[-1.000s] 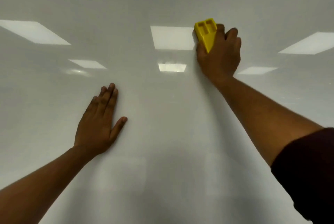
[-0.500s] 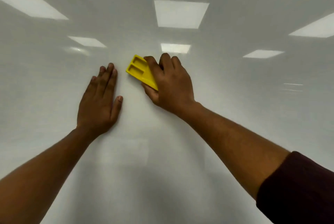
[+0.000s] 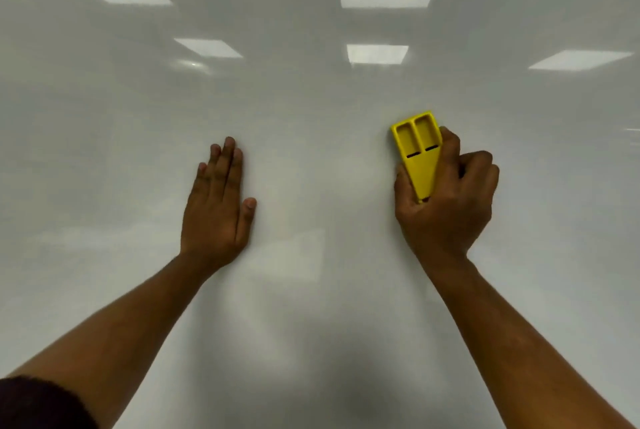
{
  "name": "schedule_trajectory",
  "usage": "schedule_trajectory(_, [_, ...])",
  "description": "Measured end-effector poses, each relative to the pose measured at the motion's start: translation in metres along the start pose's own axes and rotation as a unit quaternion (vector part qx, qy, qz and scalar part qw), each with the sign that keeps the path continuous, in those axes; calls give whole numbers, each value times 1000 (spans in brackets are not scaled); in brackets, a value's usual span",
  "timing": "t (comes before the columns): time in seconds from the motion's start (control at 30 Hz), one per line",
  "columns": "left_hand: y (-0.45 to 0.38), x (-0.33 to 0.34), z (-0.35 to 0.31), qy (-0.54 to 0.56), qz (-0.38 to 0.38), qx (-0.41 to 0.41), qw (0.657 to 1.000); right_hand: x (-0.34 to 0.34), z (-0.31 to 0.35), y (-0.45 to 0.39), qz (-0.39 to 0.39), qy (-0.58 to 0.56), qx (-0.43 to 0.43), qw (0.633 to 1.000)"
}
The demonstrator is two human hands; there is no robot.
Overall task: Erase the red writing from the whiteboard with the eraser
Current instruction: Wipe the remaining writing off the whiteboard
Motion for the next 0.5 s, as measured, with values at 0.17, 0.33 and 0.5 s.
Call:
schedule_trajectory(0.17, [0, 3, 3, 5, -5, 6, 1000, 14, 24, 34, -15, 10, 55, 998])
schedule_trajectory(0.33, [2, -4, 1, 45, 21, 40, 998, 35, 80, 72, -3, 8, 81, 997])
schedule_trajectory(0.5, [-16, -21, 90, 41, 1, 29, 999, 79, 156, 56, -14, 6, 82, 996])
Point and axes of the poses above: each hand's wrist, its own y-axis away from the middle knuckle, its own x-axis out of the palm, z = x × y, the point moved 5 cm from there along -y, towards the middle knuckle, and after that the axes turned 13 degrees about -y, right-handed, at the moved point
